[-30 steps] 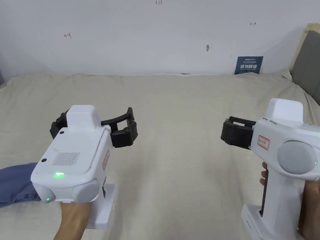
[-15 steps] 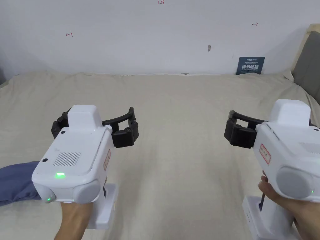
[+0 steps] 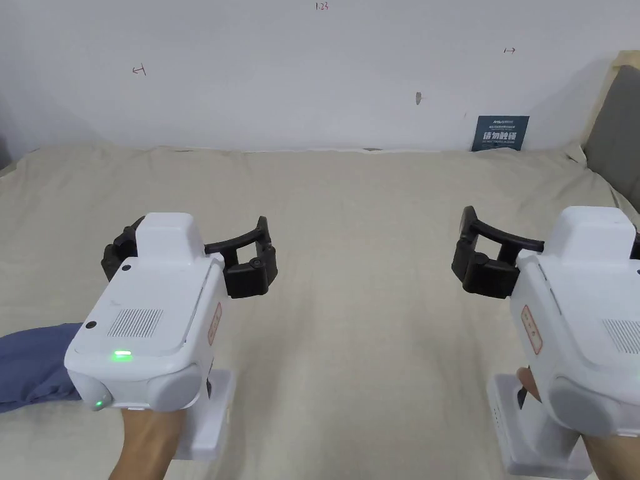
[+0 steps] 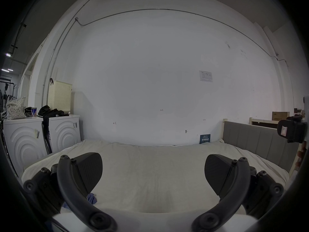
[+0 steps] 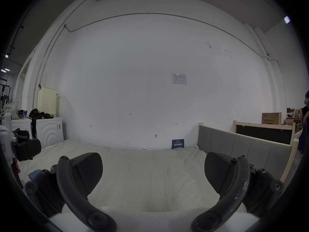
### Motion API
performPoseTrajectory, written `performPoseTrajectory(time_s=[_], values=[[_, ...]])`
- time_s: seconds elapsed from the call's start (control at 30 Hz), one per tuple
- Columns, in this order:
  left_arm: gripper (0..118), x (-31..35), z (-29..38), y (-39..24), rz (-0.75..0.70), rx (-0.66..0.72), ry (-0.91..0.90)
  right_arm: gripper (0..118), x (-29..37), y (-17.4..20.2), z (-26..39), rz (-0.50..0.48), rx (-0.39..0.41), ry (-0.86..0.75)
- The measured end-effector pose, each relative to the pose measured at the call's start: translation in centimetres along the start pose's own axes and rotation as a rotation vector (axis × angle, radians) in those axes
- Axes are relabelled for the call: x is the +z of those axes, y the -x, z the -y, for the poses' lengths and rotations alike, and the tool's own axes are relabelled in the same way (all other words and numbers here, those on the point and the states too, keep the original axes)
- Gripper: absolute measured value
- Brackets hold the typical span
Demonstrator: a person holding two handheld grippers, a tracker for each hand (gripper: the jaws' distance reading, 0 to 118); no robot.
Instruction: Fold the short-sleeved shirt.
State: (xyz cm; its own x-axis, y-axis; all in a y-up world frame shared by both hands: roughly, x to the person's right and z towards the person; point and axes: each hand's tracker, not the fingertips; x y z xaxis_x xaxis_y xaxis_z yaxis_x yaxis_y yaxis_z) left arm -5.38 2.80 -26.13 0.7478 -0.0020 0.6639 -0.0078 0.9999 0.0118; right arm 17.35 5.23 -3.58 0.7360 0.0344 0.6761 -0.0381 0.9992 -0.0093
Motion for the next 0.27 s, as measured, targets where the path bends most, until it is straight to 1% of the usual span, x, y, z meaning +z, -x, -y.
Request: performPoseTrajectory(time_s=[0.27], values=[[118, 0.12, 0.01, -0.07, 0.001, -0.005, 0.000, 118, -0.08, 0.10, 0.26, -0.001, 0.004, 0.014]])
